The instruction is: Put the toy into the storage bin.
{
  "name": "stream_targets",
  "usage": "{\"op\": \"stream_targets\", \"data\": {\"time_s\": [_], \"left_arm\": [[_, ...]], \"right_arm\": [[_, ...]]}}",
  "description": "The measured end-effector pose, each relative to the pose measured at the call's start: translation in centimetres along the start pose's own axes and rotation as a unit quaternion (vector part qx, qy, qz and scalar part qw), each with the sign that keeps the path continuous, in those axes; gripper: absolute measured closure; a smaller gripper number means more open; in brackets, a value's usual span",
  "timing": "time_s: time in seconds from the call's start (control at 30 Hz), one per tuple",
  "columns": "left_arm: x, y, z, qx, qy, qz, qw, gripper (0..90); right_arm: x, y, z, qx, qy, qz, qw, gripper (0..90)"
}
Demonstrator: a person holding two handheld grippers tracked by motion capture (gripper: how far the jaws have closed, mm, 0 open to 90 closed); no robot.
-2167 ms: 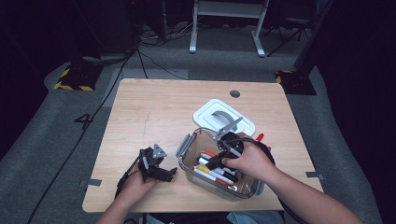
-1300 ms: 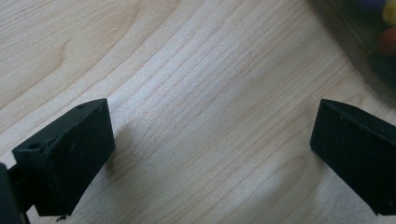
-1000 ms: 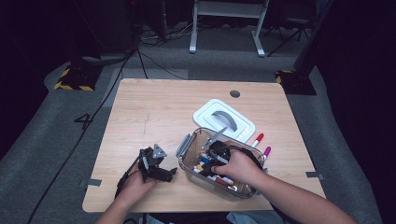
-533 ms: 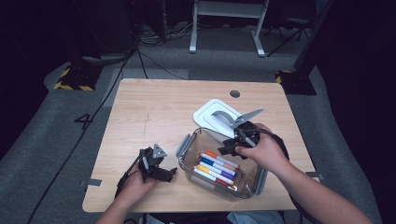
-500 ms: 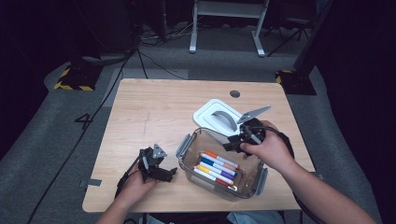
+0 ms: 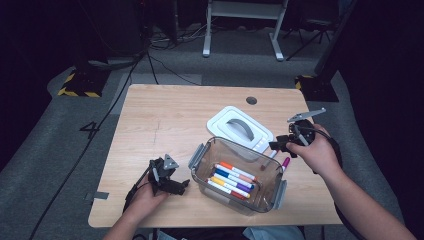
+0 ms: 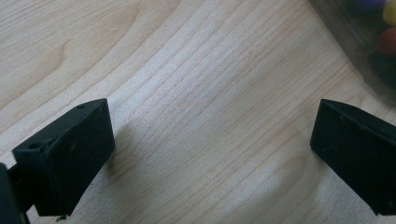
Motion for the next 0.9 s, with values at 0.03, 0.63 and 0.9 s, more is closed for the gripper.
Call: {"op": "stream_targets", "data": {"time_s": [0.03, 0.63, 0.9], "left_arm": [[0.0, 0.0, 0.0, 0.0, 0.0, 0.0, 1.0, 0.1], [0.0, 0.0, 0.0, -0.001, -0.001, 0.001, 1.0, 0.1], [0.0, 0.0, 0.0, -0.001, -0.001, 0.0, 1.0, 0.1]], "right_arm": [[-0.4, 0.4, 0.2, -0.007, -0.003, 0.002, 1.0, 54.8], [-7.1, 4.3, 5.2, -0.022, -0.066, 0.079, 0.9945, 51.4], [-8.4, 4.5, 6.9, -0.024, -0.078, 0.101, 0.9915, 48.4]]}}
Point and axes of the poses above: each handheld gripper's, and its own axes: z roughly forward along the jaws, x roughly out of its top, y roughly to its right, the point moved 2 cm from there along z, roughly forward along the jaws, and after that the axes turned 6 degrees about -y, right-handed, at the moved point
